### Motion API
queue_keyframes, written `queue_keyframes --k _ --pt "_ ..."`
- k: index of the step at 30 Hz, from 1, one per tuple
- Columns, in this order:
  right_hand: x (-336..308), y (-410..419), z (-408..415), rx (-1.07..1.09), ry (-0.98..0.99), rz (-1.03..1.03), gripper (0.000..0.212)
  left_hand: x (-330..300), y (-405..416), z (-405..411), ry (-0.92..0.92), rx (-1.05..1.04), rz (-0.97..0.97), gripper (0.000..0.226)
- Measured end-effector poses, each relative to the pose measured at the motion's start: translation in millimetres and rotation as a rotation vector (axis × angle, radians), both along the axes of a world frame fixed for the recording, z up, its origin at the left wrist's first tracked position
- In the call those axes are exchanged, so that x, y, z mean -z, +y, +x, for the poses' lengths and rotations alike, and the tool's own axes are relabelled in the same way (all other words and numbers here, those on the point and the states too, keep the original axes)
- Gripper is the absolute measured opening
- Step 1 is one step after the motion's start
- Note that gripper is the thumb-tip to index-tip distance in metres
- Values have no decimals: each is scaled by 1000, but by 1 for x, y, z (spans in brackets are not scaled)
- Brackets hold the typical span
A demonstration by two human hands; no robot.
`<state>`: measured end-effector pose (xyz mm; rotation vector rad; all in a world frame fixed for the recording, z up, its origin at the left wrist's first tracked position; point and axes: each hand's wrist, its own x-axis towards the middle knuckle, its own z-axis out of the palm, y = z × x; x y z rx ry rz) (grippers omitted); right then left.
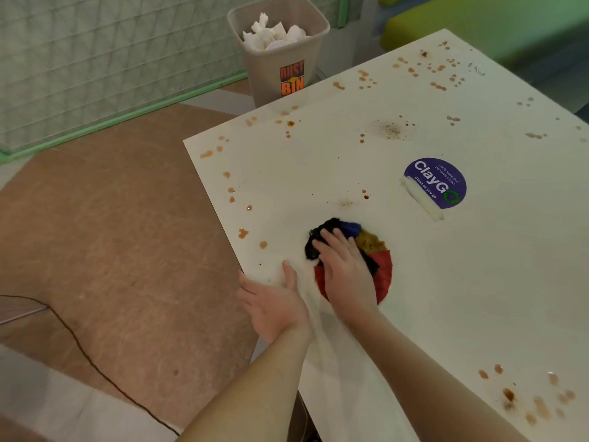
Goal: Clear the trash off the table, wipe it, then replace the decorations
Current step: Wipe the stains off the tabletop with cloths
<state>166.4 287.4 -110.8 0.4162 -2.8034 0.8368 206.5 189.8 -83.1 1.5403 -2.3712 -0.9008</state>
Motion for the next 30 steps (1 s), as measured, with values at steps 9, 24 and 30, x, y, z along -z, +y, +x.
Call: queue_keyframes --k 9,24,30 --pt "-3 17 -13 100 11 -7 37 1 0 -1 15 2 1 97" --pt "-9 20 -8 174 -68 -100 30 -5 -2 -2 -3 22 98 92" --pt "-9 -14 74 14 -118 -70 38 -16 -44 -4 205 -75 631 53"
